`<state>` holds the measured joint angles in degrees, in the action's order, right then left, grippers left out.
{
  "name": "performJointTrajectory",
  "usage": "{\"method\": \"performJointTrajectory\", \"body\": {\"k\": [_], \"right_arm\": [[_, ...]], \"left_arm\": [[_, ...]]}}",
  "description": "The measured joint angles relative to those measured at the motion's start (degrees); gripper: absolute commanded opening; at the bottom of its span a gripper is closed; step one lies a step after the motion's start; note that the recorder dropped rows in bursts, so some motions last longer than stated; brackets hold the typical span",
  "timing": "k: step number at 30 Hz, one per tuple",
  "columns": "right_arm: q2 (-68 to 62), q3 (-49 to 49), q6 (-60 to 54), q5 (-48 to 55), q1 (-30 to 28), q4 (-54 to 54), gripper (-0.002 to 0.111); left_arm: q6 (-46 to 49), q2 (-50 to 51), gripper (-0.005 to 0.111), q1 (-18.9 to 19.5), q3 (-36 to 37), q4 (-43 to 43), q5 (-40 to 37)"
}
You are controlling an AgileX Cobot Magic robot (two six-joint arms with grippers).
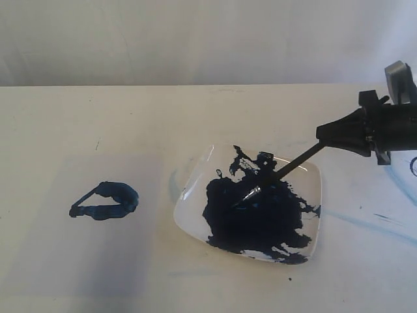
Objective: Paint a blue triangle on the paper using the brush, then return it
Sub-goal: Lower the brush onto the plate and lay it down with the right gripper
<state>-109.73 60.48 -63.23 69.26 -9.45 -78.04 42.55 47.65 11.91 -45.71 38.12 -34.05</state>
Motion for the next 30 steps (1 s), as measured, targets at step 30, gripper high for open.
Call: {"method": "performJointTrajectory", "body": {"k": [30], "right_arm": [[-0.15,-15.09,-8.77,-0.1,-6.22,-15.78,0.0]], "left_arm": [[0.0,0.0,0.0,0.0,0.0,0.91,-0.44]]}}
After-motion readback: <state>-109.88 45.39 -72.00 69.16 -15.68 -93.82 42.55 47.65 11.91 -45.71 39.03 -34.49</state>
